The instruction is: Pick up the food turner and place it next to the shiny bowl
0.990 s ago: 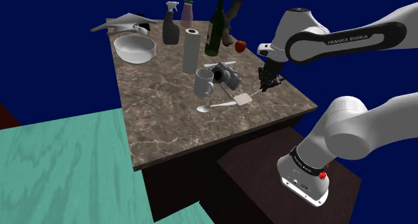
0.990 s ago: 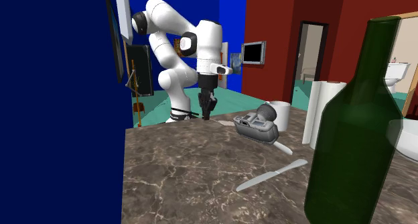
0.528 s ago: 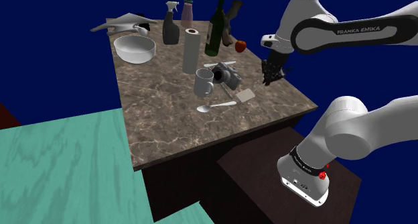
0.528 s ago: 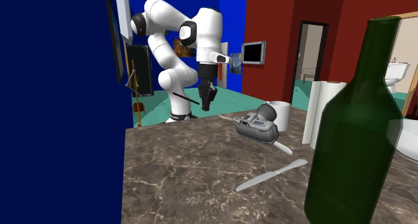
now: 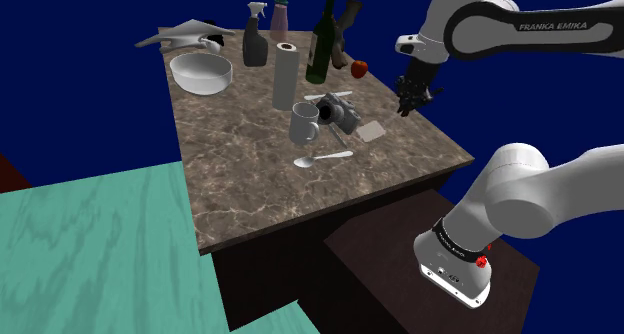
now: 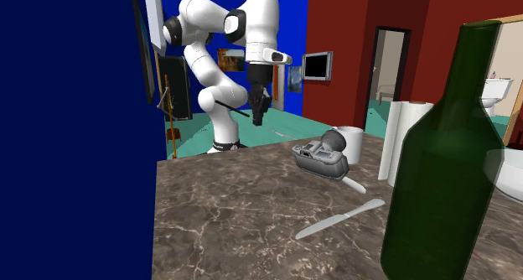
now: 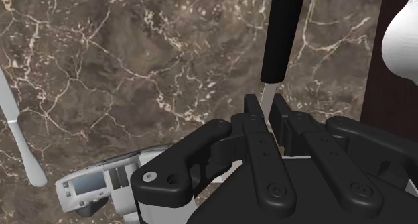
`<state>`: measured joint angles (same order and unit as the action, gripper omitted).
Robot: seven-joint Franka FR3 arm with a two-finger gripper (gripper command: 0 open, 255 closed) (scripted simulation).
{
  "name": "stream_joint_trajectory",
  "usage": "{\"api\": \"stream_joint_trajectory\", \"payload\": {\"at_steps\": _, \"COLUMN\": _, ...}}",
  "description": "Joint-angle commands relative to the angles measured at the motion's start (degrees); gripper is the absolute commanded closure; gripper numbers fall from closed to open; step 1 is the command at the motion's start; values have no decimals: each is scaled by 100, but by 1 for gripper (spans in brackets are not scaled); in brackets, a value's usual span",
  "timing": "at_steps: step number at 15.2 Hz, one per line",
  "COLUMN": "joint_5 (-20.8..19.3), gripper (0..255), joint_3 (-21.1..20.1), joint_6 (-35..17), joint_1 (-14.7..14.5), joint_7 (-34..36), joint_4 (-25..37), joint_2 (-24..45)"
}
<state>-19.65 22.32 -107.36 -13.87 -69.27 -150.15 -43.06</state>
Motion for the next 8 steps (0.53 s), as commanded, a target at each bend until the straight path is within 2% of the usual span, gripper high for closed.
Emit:
{"api": "stream_joint_trajectory", "payload": {"at_steps": 1, "joint_5": 38, "gripper": 255, "joint_3": -41, "joint_6": 168, "joint_1": -11, "joint_7": -16, "joint_4": 135, "joint_2": -32}}
{"api": "stream_joint_trajectory", "payload": {"at_steps": 6, "joint_5": 116, "gripper": 255, "joint_3": -125, "joint_6": 512, "joint_1": -37, "joint_7": -47, "joint_4": 440, "joint_2": -71}}
{"api": "stream_joint_trajectory", "payload": {"at_steps": 8, "joint_5": 283, "gripper": 255, "joint_3": -251, "joint_6": 385, "joint_1": -216, "joint_7": 154, "joint_4": 605, "joint_2": 253}}
